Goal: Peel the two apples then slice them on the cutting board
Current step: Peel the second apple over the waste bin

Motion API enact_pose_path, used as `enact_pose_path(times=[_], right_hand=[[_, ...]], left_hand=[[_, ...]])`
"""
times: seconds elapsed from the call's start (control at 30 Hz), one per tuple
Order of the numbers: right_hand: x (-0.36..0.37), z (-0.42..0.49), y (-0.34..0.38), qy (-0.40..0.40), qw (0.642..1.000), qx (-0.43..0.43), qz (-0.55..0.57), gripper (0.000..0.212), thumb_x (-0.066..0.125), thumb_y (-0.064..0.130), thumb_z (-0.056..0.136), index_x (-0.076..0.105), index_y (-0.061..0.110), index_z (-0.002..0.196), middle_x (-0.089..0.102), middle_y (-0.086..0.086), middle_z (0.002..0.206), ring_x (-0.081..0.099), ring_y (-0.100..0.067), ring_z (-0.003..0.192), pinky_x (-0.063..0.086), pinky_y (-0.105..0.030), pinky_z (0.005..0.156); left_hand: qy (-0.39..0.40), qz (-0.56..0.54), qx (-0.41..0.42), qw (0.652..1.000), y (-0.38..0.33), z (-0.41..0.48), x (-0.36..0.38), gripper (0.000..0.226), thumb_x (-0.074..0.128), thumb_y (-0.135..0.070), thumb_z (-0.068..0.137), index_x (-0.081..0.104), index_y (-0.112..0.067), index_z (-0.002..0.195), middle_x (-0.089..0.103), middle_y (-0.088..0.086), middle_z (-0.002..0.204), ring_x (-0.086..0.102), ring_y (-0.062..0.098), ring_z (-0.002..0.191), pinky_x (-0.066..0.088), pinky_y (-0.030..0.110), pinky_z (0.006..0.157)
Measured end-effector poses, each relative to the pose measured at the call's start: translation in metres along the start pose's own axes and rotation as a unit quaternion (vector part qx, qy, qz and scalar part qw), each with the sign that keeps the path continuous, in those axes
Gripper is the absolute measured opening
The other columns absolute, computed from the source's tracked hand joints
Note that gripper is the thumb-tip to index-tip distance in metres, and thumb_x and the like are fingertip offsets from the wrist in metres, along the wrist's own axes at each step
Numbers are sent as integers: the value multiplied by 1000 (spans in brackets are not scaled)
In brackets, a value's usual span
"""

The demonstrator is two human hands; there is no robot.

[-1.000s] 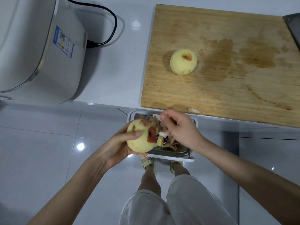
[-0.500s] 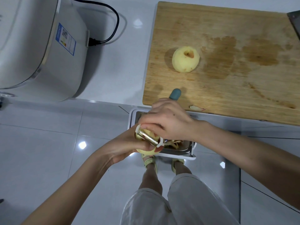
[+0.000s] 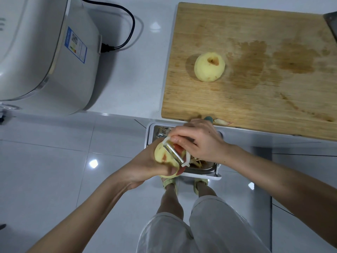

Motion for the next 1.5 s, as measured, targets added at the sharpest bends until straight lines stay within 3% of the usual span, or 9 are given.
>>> enact_pose_path(times=[0.5,0.73,0.87,1.0,1.07,1.17,1.23,1.33,1.5], right_hand=[[9,-25,-9,-43,992,121,-3,28,47,32,90,71,18,89,69,7,72,63,-10,61,42,-24,54],[6,-40,-33,-21,972,228,-55,18,53,23,92,70,26,86,63,10,60,61,-9,54,39,-17,50],[8,-52,-46,49,941,331,-59,19,55,11,84,65,27,85,68,11,74,62,-13,73,40,-25,66],[10,-36,-33,95,924,369,-13,24,51,16,87,62,38,86,67,16,87,60,-11,82,43,-31,78],[18,-37,-39,170,888,426,38,27,46,16,91,62,38,95,59,21,91,57,-10,75,42,-26,67],[39,-60,-53,292,779,544,110,25,35,17,97,58,21,104,57,4,73,44,-13,50,31,-23,46],[45,-72,-60,336,750,567,60,33,30,25,99,58,9,100,48,-2,56,38,-13,44,27,-22,43],[40,-67,-61,403,766,471,-174,26,35,8,95,55,10,80,44,1,62,42,-15,57,28,-23,48],[28,-50,-44,322,787,283,-443,16,56,6,81,58,21,77,57,4,69,47,-19,64,28,-27,64]], left_hand=[[-34,-40,-13,999,17,4,1,62,75,-19,45,60,-14,105,68,7,92,66,20,86,52,27,69],[-51,-63,6,997,18,-4,-6,66,72,-22,42,60,-17,107,70,3,93,66,19,88,54,29,68],[-73,-66,31,995,4,-4,-19,68,72,-23,40,60,-20,107,71,-2,93,67,15,89,54,27,72],[-81,-36,11,996,8,1,-23,79,77,-24,38,54,-22,114,66,6,106,65,20,97,53,30,75],[-78,-38,0,996,12,2,-23,81,79,-23,38,53,-25,114,64,7,109,64,20,97,53,29,74],[-65,-101,-20,993,17,4,-20,80,81,-16,40,54,-26,115,62,8,110,65,24,99,56,35,75],[-51,-150,-31,987,20,4,-17,82,81,-6,43,53,-27,117,60,8,113,67,28,99,57,41,70],[-43,-165,-46,984,21,7,-14,84,81,-6,44,51,-27,119,56,11,120,67,29,100,57,39,66],[-48,-158,-64,984,23,9,-13,70,82,-18,56,51,-27,118,61,8,119,67,29,101,56,38,65]])
Point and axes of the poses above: each hand's wrist, its own z-axis towards the middle knuckle, its own x-axis out of the palm, y = z × x, the point moved 5 cm from there along z, towards the middle knuckle
